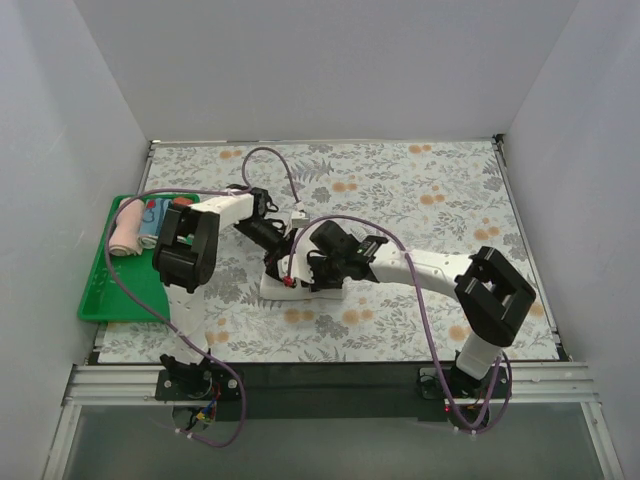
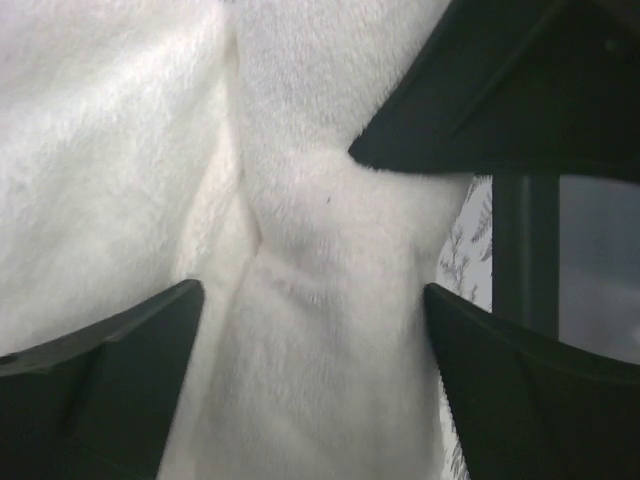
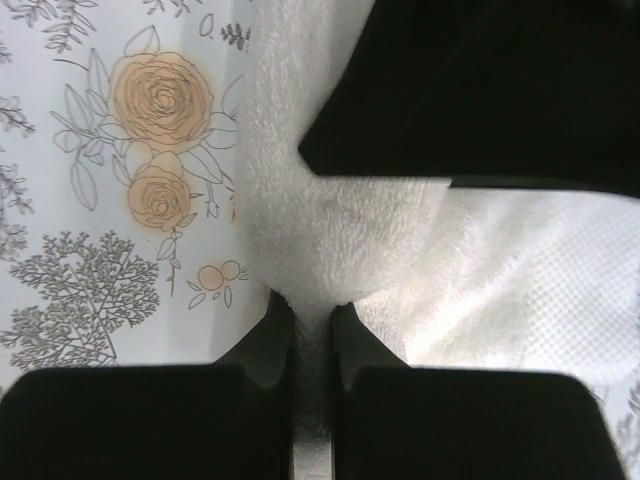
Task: Roll the towels
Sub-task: Roll the towel
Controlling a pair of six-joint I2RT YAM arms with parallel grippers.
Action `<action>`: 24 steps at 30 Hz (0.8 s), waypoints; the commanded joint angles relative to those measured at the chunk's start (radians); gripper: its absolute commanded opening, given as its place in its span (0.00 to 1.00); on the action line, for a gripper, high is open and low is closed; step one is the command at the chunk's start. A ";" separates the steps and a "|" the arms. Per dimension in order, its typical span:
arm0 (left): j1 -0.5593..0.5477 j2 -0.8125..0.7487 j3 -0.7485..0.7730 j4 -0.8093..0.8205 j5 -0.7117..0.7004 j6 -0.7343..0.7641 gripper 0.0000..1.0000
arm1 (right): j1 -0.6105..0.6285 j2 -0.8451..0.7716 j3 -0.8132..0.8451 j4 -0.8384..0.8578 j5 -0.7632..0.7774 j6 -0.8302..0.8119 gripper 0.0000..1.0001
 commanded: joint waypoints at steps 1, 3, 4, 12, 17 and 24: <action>0.070 -0.112 -0.018 0.076 -0.133 0.031 0.95 | -0.012 0.068 0.062 -0.233 -0.200 0.062 0.01; 0.130 -0.149 -0.007 0.078 -0.121 0.028 0.96 | -0.016 0.119 0.111 -0.356 -0.269 0.091 0.01; 0.153 -0.187 -0.004 0.084 -0.110 0.020 0.96 | -0.020 0.133 0.130 -0.386 -0.294 0.101 0.01; 0.299 -0.417 -0.120 0.254 -0.128 -0.052 0.96 | -0.104 0.283 0.290 -0.584 -0.502 0.248 0.01; 0.292 -0.641 -0.297 0.358 -0.143 -0.040 0.96 | -0.171 0.479 0.464 -0.761 -0.654 0.296 0.01; -0.044 -0.991 -0.588 0.444 -0.404 0.059 0.97 | -0.213 0.639 0.645 -0.867 -0.710 0.294 0.01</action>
